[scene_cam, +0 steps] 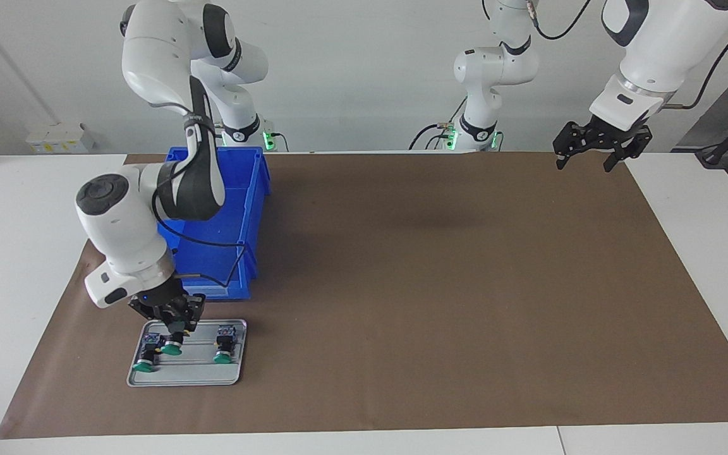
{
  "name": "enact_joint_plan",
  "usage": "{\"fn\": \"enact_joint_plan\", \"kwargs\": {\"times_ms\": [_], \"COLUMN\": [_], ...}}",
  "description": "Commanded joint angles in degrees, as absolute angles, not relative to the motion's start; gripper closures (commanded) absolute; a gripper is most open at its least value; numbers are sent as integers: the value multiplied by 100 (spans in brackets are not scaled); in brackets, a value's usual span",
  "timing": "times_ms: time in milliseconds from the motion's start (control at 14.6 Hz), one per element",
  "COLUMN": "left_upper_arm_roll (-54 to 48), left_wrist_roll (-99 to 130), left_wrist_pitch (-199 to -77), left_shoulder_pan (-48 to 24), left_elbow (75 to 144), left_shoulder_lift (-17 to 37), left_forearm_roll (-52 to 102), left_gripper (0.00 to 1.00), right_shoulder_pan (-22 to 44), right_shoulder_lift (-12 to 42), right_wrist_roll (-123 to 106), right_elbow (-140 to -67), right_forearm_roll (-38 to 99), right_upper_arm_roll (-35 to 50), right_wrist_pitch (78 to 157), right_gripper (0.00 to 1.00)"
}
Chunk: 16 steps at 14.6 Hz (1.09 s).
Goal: Place and press button with both arms
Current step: 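Grasp one green button from the tray with the right gripper and lift, then carry the button to the table middle and set it down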
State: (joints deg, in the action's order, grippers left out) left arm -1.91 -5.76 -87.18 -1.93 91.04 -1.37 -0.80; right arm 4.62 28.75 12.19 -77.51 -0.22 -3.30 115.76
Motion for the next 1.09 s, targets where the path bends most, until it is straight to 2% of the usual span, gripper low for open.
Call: {"fn": "enact_joint_plan", "kwargs": {"times_ms": [0, 205, 478, 615, 820, 1024], "left_upper_arm_roll": [-202, -202, -202, -202, -202, -202], "left_wrist_roll": [-606, -606, -606, -606, -606, -606], "left_wrist_pitch": [-8719, -8719, -8719, -8710, -8710, -8719], "left_shoulder_pan": [-158, -167, -167, -158, -158, -158], "left_elbow": [9290, 9290, 9290, 9299, 9290, 9290], "left_shoulder_lift": [-316, -316, -308, -316, -316, -316], "left_forearm_roll": [-185, -185, -185, -185, -185, -185], "left_gripper": [0, 0, 0, 0, 0, 0], "right_shoulder_pan": [850, 1668, 2318, 2784, 3311, 3997], "right_shoulder_lift": [2918, 2874, 2830, 2970, 3321, 4137], "right_wrist_roll": [2911, 5598, 8450, 9758, 11561, 12793], "right_elbow": [-6893, -6847, -6864, -6873, -6838, -6287], "right_forearm_roll": [-281, -720, -537, -536, -431, -719], "right_upper_arm_roll": [-334, -299, -115, -114, -97, -185], "right_wrist_pitch": [10620, 10433, 10547, 10756, 11293, 11496], "right_gripper": [100, 100, 100, 100, 100, 100]}}
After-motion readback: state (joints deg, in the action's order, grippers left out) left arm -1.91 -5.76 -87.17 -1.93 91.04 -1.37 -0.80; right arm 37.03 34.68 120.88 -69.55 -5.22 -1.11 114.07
